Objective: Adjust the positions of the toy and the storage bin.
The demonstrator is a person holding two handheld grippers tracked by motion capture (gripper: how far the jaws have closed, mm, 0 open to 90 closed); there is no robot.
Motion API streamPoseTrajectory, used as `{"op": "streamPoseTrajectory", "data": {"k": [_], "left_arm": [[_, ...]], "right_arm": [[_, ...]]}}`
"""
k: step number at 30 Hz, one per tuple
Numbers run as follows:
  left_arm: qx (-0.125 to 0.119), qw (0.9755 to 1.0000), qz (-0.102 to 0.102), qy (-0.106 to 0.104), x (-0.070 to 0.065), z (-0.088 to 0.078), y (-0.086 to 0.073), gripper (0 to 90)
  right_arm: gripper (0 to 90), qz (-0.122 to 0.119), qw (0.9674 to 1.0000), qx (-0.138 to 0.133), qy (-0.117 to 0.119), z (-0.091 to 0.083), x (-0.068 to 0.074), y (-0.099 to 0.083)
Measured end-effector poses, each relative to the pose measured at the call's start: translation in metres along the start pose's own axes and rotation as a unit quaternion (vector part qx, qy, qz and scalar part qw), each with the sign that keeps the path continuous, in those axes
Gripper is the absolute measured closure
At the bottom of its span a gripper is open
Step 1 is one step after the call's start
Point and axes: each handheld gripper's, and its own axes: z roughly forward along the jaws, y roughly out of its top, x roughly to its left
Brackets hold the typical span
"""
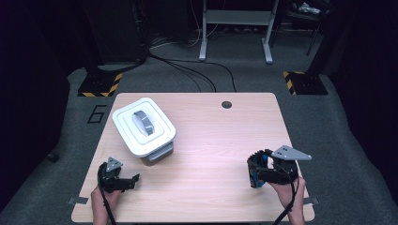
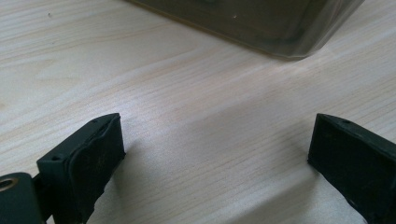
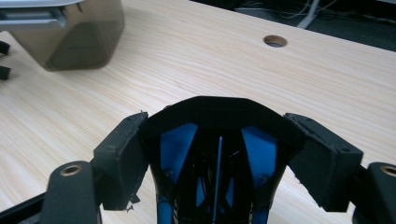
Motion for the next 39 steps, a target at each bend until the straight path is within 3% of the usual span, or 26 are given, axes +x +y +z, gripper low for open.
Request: {"op": "streamPoseTrajectory", "data": {"k": [9,21,31,39], "left_arm": [[0.002,1.0,-0.002,-0.002,0.0,0.0,0.0,3.6],[0.002,1.0,0.003,0.001,0.0,0.0,0.0,3.6],[0.0,1.0,0.0,0.0,0.0,0.0,0.0,3.6],[0.004,1.0,0.001,-0.001,0.0,-0.001,0.0,3.6]], "right_arm": [[23.9,0.016,0.9992,0.013,-0.036,-0.017,-0.023,-0.011],[23.9,0.029,0.9969,0.049,-0.054,-0.021,-0.041,-0.021],[23.8,0.007,0.9956,0.082,-0.045,0.003,-0.039,-0.014],[23.8,-0.007,0.9915,0.125,-0.033,0.048,-0.036,-0.006]]}}
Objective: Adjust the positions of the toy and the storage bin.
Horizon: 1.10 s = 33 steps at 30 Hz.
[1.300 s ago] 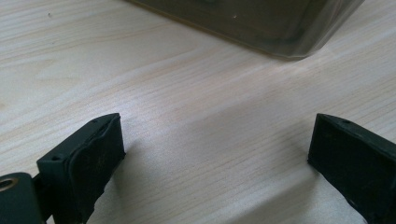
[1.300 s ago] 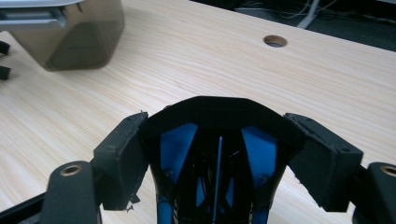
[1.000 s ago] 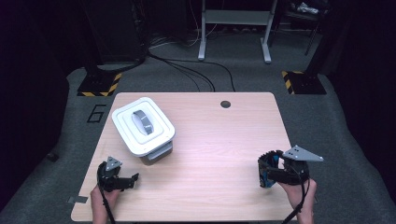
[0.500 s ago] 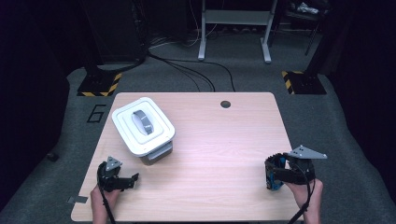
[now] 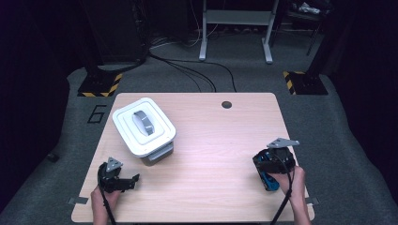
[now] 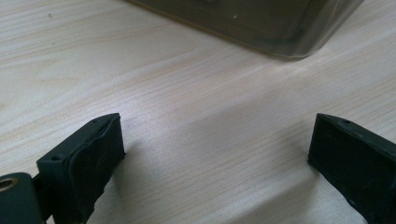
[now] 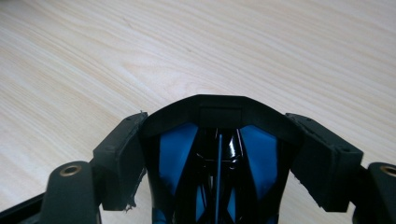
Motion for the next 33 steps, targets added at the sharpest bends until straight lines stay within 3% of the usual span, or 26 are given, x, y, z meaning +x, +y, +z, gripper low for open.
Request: {"op": "streamPoseTrajectory", "data": {"k": [5,12,15,26,32,33], "left_arm": [[-0.002,1.0,-0.004,-0.001,0.0,0.001,0.0,3.6],[-0.004,1.0,-0.002,0.0,0.0,0.001,0.0,3.6],[-0.005,1.0,-0.002,0.0,0.0,0.001,0.0,3.6],[-0.004,1.0,-0.002,0.0,0.0,0.001,0.0,3.6],[-0.003,1.0,-0.001,-0.001,0.0,0.001,0.0,3.6],[-0.002,1.0,0.002,0.001,0.0,0.0,0.0,3.6]], "right_arm": [[23.8,-0.017,0.9993,0.03,0.012,0.031,0.002,0.006],[23.7,-0.029,0.9975,0.062,0.019,0.056,0.003,0.007],[23.8,-0.023,0.9968,0.074,0.021,0.063,0.003,0.007],[23.7,0.014,0.9937,0.11,0.012,0.069,-0.005,-0.005],[22.7,0.016,0.9951,0.097,0.015,0.071,-0.007,-0.008],[18.2,0.015,0.9953,0.095,0.016,0.071,-0.007,-0.008]]}}
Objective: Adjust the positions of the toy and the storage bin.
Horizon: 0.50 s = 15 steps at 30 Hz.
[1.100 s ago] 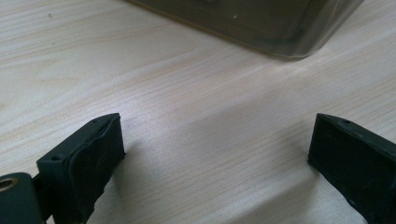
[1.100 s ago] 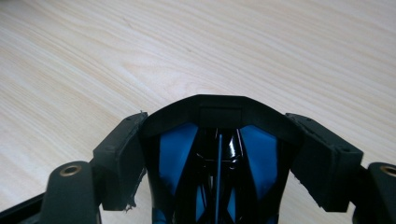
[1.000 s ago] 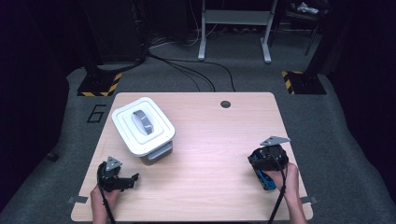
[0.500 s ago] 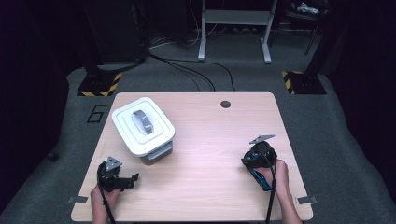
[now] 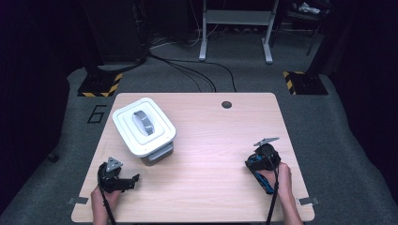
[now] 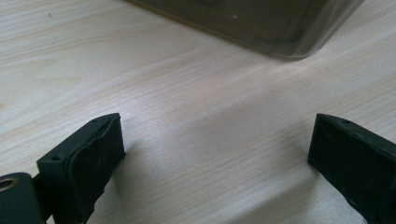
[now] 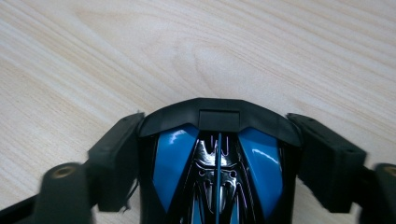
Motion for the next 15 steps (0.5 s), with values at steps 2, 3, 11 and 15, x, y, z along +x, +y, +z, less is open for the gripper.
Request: {"op": "streamPoseTrajectory", "data": {"k": [2,3,11,15], "left_arm": [[0.0,1.0,0.0,0.0,0.0,0.0,0.0,3.6],[-0.001,1.0,-0.003,-0.002,0.0,0.0,0.0,3.6],[0.001,1.0,0.0,0.0,0.0,0.0,0.0,3.6],[0.0,1.0,-0.005,-0.003,-0.001,0.0,0.0,3.6]], "right_arm": [[8.1,0.005,0.9999,-0.006,0.012,-0.001,-0.001,-0.001],[5.4,0.006,0.9996,-0.018,0.021,-0.005,-0.002,-0.003],[0.0,0.008,0.9952,-0.097,0.016,-0.033,-0.003,-0.033],[0.0,0.013,0.9916,-0.128,0.013,-0.042,-0.005,-0.056]]}}
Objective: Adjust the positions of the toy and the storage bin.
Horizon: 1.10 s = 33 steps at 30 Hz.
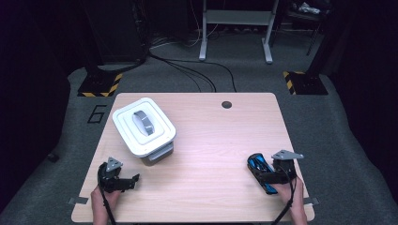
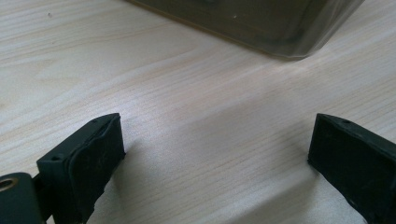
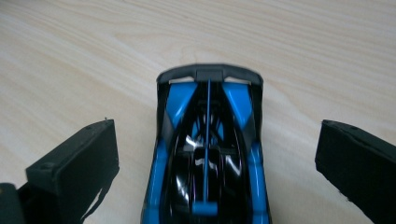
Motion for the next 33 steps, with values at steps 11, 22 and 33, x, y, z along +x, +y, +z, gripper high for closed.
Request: {"op": "streamPoseTrajectory", "data": {"k": [11,22,33], "left_arm": [[-0.001,1.0,-0.001,0.0,0.0,0.0,0.0,3.6],[-0.001,1.0,0.002,0.001,0.0,0.0,0.0,3.6],[-0.002,0.9996,-0.008,-0.028,0.004,-0.004,0.002,7.3]], "right_arm": [[0.0,-0.007,0.9991,-0.041,0.003,-0.018,-0.002,-0.046],[0.0,-0.025,0.9985,-0.047,-0.014,-0.025,0.003,-0.065],[0.0,-0.018,0.9987,-0.045,-0.014,-0.024,0.001,-0.064]]}}
